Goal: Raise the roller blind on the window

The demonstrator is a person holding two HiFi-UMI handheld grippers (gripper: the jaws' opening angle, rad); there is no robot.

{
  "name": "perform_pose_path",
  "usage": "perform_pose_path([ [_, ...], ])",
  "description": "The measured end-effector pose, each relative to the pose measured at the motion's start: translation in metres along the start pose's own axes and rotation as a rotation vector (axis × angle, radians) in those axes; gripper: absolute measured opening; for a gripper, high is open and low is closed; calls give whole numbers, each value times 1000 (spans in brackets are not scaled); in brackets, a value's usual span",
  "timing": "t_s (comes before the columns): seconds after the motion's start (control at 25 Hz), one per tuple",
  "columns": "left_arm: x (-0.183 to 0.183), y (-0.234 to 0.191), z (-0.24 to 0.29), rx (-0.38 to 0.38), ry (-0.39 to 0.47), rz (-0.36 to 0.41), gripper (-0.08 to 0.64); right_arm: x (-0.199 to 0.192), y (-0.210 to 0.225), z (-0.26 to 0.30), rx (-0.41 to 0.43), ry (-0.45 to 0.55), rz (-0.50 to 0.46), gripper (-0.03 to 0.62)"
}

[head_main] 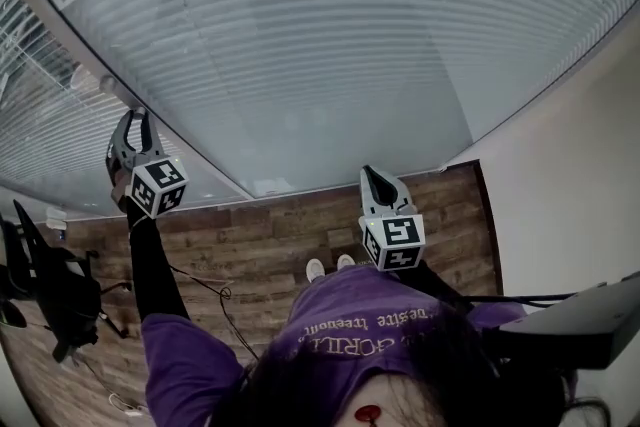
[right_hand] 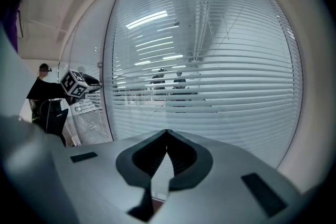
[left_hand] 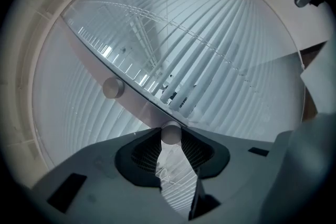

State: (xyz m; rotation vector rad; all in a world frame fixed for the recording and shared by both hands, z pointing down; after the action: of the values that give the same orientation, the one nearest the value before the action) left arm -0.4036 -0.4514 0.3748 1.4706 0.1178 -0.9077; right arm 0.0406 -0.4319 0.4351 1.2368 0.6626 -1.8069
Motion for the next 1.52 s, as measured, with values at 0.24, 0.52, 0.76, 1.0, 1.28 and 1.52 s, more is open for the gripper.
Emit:
perform_pose_path([
  [0.24,4,7,-1,61,-19,155,120,-2,3,-1,-8,1,-7,-3],
  [0.52,4,11,1,101,-30,232,121,-5,3,-1,-23,-11,-21,-3],
  [0.76,4,13,1,107,-21,99,121,-10,4,-2,-26,-22,-24,-3],
  [1.0,4,-1,-2,-31,45,-402,121,-10,3,-2,-33,-33,-22,-3],
  [1.28,-9,-18,1,-172,48,-877,123,-11,1,0,-19,-21,-19,-3],
  [1.52,-13,-21,1,-206,73,-903,121,-10,2,0,-22,-21,-20,-3],
])
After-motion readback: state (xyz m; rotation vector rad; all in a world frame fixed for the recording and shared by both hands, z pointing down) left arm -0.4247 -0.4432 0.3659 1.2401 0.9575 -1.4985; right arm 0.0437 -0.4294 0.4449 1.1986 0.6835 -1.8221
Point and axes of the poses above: the fingertips, and each gripper's own axes: z forward along the fingers, y to its right, x out of its top, the point moved 10 cm from there along -z, backward along the fingers, and after that the axes turned 3 degrees about -y, right-handed, at the moved point
